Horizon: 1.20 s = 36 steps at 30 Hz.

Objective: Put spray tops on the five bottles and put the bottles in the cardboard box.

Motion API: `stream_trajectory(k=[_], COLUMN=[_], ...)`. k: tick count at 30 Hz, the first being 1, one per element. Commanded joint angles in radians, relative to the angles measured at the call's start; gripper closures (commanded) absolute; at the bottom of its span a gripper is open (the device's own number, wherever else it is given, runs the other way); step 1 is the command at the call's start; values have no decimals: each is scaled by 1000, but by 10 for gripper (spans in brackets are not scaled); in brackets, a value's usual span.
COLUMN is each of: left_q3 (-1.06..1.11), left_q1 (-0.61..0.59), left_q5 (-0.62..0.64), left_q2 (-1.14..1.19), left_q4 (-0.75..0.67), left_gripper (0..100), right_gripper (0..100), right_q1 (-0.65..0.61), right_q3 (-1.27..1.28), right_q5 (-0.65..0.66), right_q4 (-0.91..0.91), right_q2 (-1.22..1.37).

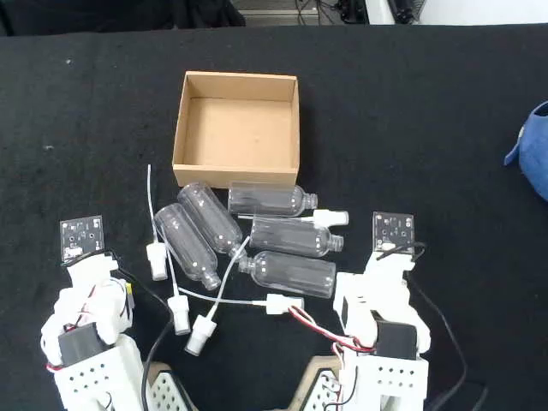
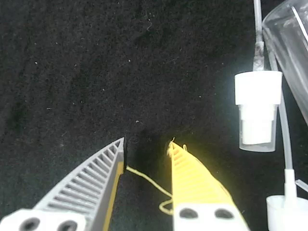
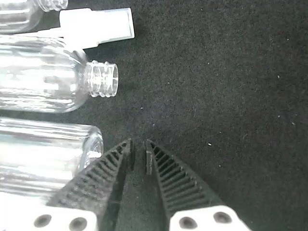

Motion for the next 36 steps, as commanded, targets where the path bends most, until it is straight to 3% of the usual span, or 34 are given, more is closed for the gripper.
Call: stream_trajectory(k=[1,20,32,36], left_q3=[21,21,2,7], left_q1=[-4,-4,-45,35], left_q5=[-5,-8,-14,-8], left_q2=[-11,-14,-12,-12], left_q4=[-8,17,-431,-508], left_gripper=[970,970,964,839], right_gripper=[975,975,975,975], right_q1=[17,17,14,12], right_q3=[-5,-5,-5,-5], right_q5=[8,8,8,0], right_q4=[6,6,6,6], right_q2=[-97,-97,-97,-97])
